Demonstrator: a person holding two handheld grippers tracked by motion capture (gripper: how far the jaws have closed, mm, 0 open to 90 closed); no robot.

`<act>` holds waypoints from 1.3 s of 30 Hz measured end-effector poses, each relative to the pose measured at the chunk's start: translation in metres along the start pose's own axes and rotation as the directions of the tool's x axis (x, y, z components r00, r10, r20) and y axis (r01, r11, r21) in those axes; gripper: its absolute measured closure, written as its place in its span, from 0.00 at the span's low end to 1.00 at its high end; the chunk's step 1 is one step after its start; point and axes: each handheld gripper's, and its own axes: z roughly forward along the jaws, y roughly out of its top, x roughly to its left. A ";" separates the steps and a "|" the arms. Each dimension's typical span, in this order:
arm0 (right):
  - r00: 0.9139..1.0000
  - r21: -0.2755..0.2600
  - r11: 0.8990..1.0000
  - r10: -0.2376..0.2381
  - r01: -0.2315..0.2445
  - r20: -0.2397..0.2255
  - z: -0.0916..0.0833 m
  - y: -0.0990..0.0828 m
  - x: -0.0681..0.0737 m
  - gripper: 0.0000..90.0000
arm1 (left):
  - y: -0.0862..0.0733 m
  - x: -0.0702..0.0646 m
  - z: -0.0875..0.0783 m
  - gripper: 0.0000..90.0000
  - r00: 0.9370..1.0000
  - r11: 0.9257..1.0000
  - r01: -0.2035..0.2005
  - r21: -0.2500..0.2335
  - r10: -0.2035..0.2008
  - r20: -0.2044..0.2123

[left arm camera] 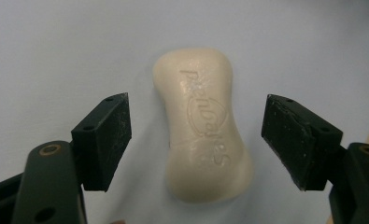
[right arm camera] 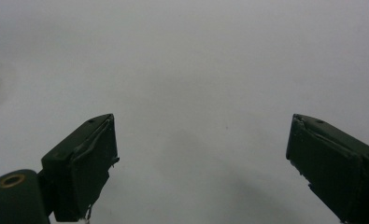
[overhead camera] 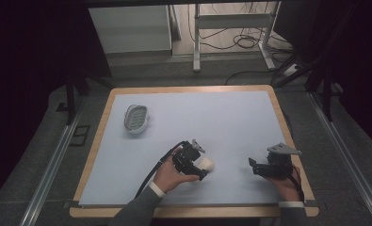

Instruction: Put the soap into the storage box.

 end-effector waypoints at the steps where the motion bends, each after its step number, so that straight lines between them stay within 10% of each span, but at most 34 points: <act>1: 1.000 0.000 1.000 0.000 0.000 0.001 0.000 0.000 0.000 0.09 | 0.001 0.000 0.002 0.28 1.000 1.000 0.002 0.007 -0.002 -0.006; 16: 1.000 0.009 1.000 0.018 -0.019 0.019 0.000 -0.001 -0.002 0.09 | 0.008 -0.004 0.029 0.37 0.999 0.995 0.014 0.098 -0.009 -0.046; 39: 0.999 0.000 0.999 0.034 -0.034 0.031 -0.003 0.000 -0.006 0.09 | 0.003 -0.002 0.014 0.53 0.999 0.998 -0.014 0.058 0.016 -0.039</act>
